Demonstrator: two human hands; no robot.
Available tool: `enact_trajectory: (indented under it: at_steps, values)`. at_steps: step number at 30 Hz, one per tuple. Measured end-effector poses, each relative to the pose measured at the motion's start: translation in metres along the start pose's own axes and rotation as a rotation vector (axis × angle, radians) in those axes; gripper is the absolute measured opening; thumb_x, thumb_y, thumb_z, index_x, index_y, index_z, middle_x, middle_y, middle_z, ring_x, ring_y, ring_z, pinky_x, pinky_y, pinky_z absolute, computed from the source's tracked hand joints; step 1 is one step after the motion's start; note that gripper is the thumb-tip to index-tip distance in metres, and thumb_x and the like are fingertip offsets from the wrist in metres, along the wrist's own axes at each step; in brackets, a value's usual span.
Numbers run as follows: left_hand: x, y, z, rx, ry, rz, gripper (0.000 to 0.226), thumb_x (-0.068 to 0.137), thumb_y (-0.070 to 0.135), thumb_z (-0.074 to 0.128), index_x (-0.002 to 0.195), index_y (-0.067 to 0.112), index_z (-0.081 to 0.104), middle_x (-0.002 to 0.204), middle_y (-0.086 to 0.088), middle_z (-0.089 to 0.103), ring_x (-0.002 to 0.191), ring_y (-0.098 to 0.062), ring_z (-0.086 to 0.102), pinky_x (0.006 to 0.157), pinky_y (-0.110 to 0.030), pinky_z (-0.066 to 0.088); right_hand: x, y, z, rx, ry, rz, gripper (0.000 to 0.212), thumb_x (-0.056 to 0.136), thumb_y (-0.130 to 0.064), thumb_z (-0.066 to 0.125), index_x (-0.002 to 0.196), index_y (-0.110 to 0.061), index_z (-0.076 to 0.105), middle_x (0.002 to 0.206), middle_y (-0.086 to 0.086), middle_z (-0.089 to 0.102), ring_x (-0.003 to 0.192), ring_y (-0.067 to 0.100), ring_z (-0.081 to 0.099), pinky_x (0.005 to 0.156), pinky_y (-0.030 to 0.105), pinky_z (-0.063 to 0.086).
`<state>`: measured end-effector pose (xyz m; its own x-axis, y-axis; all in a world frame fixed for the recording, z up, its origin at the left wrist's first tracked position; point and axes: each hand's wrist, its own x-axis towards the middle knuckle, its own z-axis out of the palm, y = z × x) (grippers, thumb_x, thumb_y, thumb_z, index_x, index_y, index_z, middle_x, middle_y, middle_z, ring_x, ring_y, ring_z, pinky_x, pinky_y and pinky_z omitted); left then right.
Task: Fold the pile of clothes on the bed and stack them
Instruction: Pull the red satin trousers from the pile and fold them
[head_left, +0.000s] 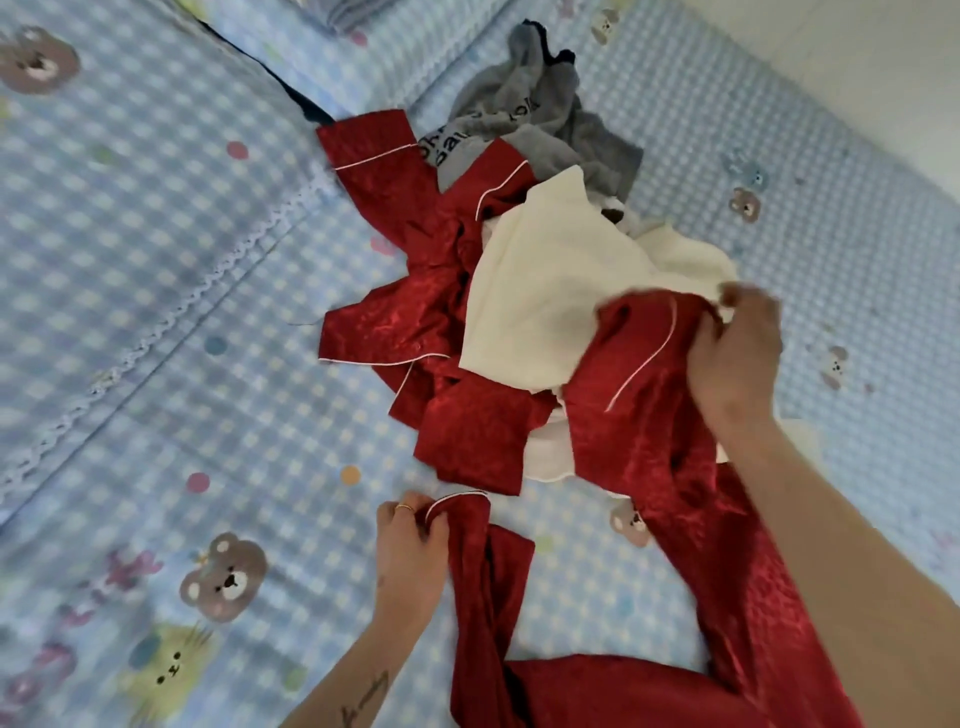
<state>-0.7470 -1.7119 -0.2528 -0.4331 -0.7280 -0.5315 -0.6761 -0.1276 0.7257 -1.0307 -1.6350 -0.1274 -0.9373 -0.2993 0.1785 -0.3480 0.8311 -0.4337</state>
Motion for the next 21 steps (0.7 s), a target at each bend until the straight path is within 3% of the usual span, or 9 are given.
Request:
enact_trajectory:
  at_steps: [2, 4, 6, 8, 10, 13, 17, 19, 21]
  values:
    - [-0.002, -0.002, -0.01, -0.076, -0.003, -0.002, 0.007, 0.087, 0.01, 0.056, 0.088, 0.017, 0.059, 0.089, -0.007, 0.052, 0.066, -0.007, 0.052, 0.067, -0.019, 0.04, 0.003, -0.002, 0.003, -0.053, 0.002, 0.052, 0.041, 0.094, -0.019, 0.05, 0.133, -0.01, 0.041, 0.133, 0.011, 0.043, 0.099, 0.027, 0.059, 0.09, 0.036, 0.042]
    - [-0.004, -0.006, -0.025, -0.213, -0.015, -0.035, 0.016, 0.088, 0.008, 0.056, 0.082, 0.022, 0.055, 0.074, -0.008, 0.058, 0.055, -0.007, 0.053, 0.051, -0.019, 0.043, -0.039, -0.01, 0.017, 0.031, -0.06, -0.015, 0.03, 0.092, -0.02, 0.053, 0.121, -0.017, 0.05, 0.113, 0.0, 0.056, 0.088, 0.019, 0.061, 0.083, 0.028, 0.043]
    - [-0.009, -0.011, -0.048, -0.366, -0.022, -0.041, 0.024, 0.088, -0.004, 0.053, 0.083, 0.02, 0.051, 0.067, -0.004, 0.054, 0.053, -0.004, 0.049, 0.053, -0.022, 0.043, -0.11, -0.019, 0.039, 0.149, -0.461, -0.031, 0.018, 0.09, -0.022, 0.059, 0.107, -0.019, 0.058, 0.091, -0.009, 0.063, 0.087, 0.015, 0.063, 0.08, 0.022, 0.045]
    - [-0.015, -0.018, -0.076, -0.48, -0.021, -0.022, 0.028, 0.087, -0.015, 0.048, 0.086, 0.013, 0.05, 0.07, -0.005, 0.05, 0.057, -0.003, 0.046, 0.058, -0.017, 0.041, -0.179, -0.031, 0.06, 0.144, -0.956, 0.055, 0.026, 0.086, -0.033, 0.064, 0.109, -0.022, 0.059, 0.093, -0.008, 0.065, 0.091, 0.011, 0.062, 0.078, 0.014, 0.045]
    - [-0.022, -0.026, -0.109, -0.545, 0.009, -0.012, 0.033, 0.085, -0.019, 0.046, 0.088, 0.013, 0.05, 0.074, -0.006, 0.051, 0.062, -0.002, 0.049, 0.06, -0.014, 0.042, -0.222, -0.045, 0.079, 0.198, -1.198, 0.123, 0.031, 0.081, -0.037, 0.07, 0.107, -0.027, 0.058, 0.093, -0.008, 0.063, 0.088, 0.005, 0.06, 0.076, 0.012, 0.044]
    - [-0.036, -0.032, -0.158, -0.551, 0.119, 0.024, 0.036, 0.085, -0.016, 0.051, 0.092, 0.019, 0.053, 0.085, -0.005, 0.059, 0.07, -0.003, 0.058, 0.065, -0.015, 0.049, -0.232, -0.08, 0.099, 0.402, -1.179, 0.059, 0.012, 0.084, -0.018, 0.068, 0.087, -0.028, 0.062, 0.081, -0.01, 0.064, 0.075, 0.003, 0.059, 0.077, 0.022, 0.048]
    - [-0.047, -0.044, -0.214, -0.123, 0.359, 0.057, 0.03, 0.08, 0.018, 0.069, 0.098, 0.037, 0.055, 0.081, 0.01, 0.065, 0.07, -0.001, 0.063, 0.059, -0.014, 0.049, -0.221, -0.116, 0.112, 0.519, -0.864, 0.087, 0.014, 0.09, -0.023, 0.06, 0.102, -0.028, 0.059, 0.092, -0.011, 0.066, 0.085, 0.0, 0.062, 0.073, 0.009, 0.046]
    - [-0.037, -0.05, -0.226, 0.085, 0.328, 0.026, 0.041, 0.076, 0.034, 0.072, 0.109, 0.043, 0.049, 0.084, 0.018, 0.062, 0.076, 0.001, 0.06, 0.067, -0.026, 0.047, -0.224, -0.116, 0.109, 0.526, -0.96, 0.079, 0.017, 0.084, -0.038, 0.064, 0.098, -0.03, 0.061, 0.09, -0.012, 0.067, 0.085, -0.001, 0.063, 0.074, 0.007, 0.045]
    - [-0.019, -0.061, -0.229, 0.122, 0.233, -0.011, 0.06, 0.073, 0.037, 0.075, 0.124, 0.042, 0.043, 0.089, 0.022, 0.059, 0.08, 0.002, 0.057, 0.074, -0.029, 0.043, -0.238, -0.111, 0.104, 0.345, -1.245, 0.014, 0.046, 0.068, -0.058, 0.068, 0.107, -0.035, 0.06, 0.098, -0.018, 0.065, 0.093, -0.005, 0.061, 0.08, 0.006, 0.043]
